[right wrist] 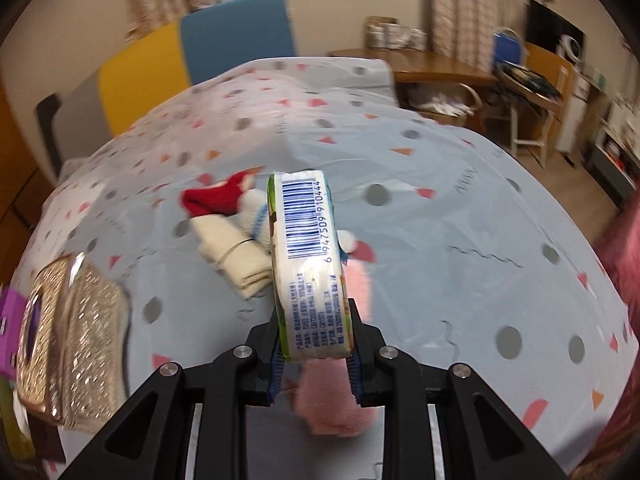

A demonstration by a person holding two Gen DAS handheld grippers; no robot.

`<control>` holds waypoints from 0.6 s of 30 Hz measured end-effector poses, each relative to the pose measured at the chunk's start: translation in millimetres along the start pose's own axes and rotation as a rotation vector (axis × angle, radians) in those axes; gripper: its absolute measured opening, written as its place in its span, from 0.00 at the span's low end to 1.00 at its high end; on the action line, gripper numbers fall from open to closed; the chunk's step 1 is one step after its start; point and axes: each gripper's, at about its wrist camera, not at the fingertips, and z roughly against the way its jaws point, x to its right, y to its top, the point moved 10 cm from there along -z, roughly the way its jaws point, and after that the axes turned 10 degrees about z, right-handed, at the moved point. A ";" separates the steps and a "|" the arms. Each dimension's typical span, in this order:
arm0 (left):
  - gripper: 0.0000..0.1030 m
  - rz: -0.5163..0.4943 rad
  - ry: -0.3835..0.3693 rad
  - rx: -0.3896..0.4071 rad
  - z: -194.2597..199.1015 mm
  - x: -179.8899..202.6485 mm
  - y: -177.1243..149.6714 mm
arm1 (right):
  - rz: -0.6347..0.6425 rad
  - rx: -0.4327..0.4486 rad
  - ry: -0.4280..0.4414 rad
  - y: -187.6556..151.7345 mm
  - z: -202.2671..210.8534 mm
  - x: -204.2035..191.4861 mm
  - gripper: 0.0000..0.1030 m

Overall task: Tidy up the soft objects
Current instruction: 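Carry the small box into the gold tray and open the right tool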

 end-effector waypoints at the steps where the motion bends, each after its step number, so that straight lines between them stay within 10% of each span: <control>1: 0.72 -0.003 -0.002 -0.003 -0.2 0.4 -0.5 | 0.005 -0.002 0.019 -0.4 0.0 -5.6 0.24; 9: 0.72 0.014 -0.005 -0.018 -3.8 -9.3 -5.9 | -0.019 0.049 0.192 21.8 31.4 -60.9 0.24; 18: 0.72 0.111 0.059 -0.005 -2.7 -62.0 -0.1 | 0.259 0.183 0.463 58.1 119.0 -236.5 0.24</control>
